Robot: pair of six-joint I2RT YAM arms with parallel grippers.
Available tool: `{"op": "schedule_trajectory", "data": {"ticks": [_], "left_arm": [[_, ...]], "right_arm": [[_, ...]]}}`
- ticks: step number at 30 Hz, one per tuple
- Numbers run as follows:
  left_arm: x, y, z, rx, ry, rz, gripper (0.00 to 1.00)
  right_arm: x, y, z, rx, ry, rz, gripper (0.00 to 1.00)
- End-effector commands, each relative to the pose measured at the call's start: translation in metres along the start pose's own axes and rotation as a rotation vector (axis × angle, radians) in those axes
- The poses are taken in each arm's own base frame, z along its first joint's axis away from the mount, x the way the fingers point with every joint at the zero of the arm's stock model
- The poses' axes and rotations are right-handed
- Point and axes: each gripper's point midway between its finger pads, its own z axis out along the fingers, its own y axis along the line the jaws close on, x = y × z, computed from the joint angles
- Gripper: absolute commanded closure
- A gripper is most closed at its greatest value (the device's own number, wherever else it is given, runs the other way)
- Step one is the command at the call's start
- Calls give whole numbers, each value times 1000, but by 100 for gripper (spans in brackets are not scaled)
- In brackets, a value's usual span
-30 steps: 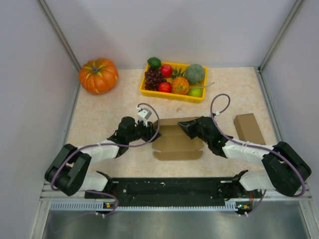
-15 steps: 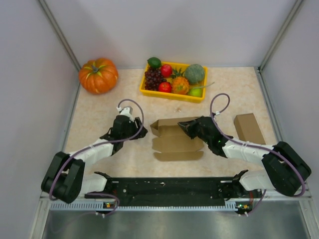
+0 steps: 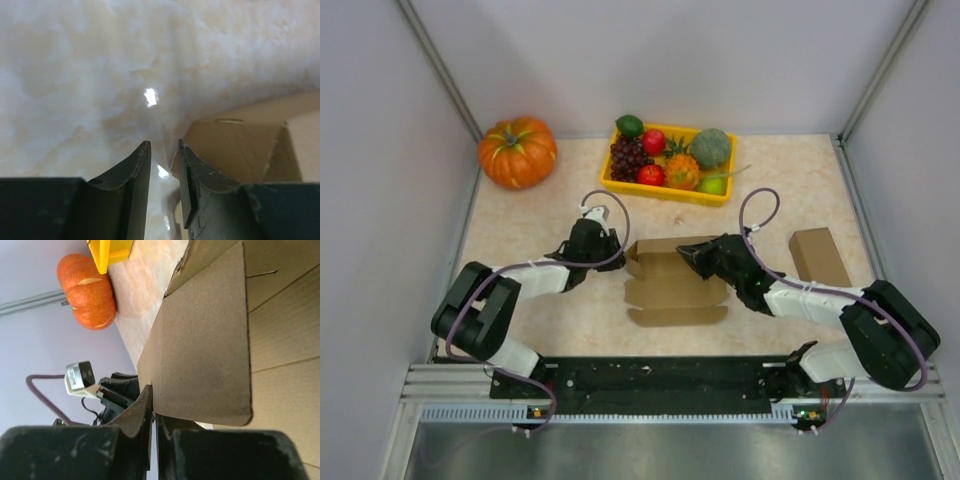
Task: Fold the paper box
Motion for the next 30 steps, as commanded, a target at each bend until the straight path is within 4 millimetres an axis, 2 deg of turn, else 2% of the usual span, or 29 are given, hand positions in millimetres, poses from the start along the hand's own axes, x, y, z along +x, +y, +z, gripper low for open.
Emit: {"op": "schedule_trajectory", "data": {"ticks": [1,5,8,12,16,18,19,20,23,25,26,27,30], "left_arm": [[-4,-47,-20,199,-90,86,68],[7,-64,-32,277,-101,151,67],[12,-56,-34,249,-102,164,63],[5,-62,-46,289,-211,230,48],[3,-73,-48,294,-262,346,44],[-4,-70,-44,250,-287,391,45],[-1,-67,-41,231,-264,396,53],[-7,-65,-40,204,-282,412,55],[-6,-66,-48,208,-271,375,57],[-6,-61,-65,200,-295,311,53],[9,-44,-67,133,-229,239,50],[-5,-28,-74,25,-287,171,49],[-7,-5,-80,-103,-228,152,46]], "right_arm": [[-2,9,4,-23,1,-8,100],[-2,6,4,-16,1,-5,100],[-1,5,3,-19,4,-4,100],[-2,4,3,-16,1,-7,100],[1,8,4,-29,17,1,100],[1,9,4,-30,18,-1,100],[1,9,4,-30,18,-2,100],[1,9,4,-32,15,-2,100],[1,9,4,-27,15,-4,100],[1,8,4,-26,18,-1,100],[1,9,4,-27,18,-2,100],[1,8,4,-27,19,-1,100],[2,8,5,-31,30,3,100]]}}
